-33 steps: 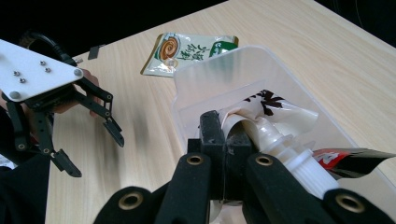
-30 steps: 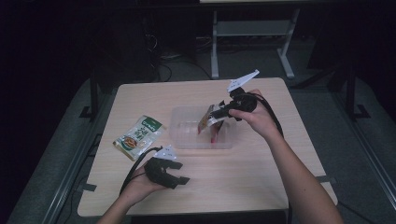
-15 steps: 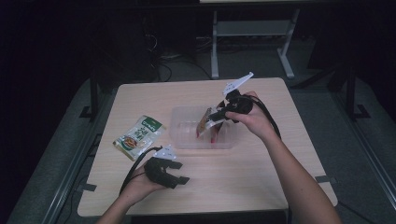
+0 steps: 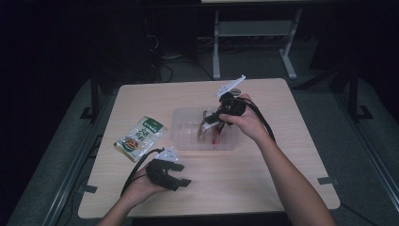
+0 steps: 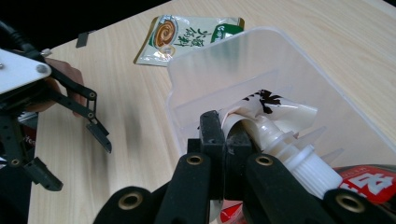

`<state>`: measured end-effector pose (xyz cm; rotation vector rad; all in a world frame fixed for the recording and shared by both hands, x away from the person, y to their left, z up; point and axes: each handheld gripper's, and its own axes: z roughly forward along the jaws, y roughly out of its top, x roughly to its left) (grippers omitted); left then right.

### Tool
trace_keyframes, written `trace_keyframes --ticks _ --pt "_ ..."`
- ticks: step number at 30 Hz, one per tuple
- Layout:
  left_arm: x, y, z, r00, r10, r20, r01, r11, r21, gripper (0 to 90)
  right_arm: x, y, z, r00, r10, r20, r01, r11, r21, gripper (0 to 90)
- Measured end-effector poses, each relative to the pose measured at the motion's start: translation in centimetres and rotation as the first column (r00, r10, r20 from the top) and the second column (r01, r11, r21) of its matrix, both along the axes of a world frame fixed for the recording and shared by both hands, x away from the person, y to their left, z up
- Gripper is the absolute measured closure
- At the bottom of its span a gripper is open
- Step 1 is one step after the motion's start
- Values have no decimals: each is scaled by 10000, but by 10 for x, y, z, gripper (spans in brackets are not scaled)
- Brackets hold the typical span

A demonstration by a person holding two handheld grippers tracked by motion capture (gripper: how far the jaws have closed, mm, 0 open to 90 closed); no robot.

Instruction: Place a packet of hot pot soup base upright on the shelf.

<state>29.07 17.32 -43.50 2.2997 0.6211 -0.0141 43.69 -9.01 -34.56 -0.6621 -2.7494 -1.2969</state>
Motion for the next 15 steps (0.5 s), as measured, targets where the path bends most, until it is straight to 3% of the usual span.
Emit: trace_keyframes --ticks 6,15 --pt "0 -1 0 10000 -13 4 13 10000 39 342 4 6 -7 9999 -90 74 93 9994 -322 896" --pt "0 -1 -1 10000 -41 -1 41 10000 78 343 5 9 -11 9994 -308 -151 302 9989 -354 891"
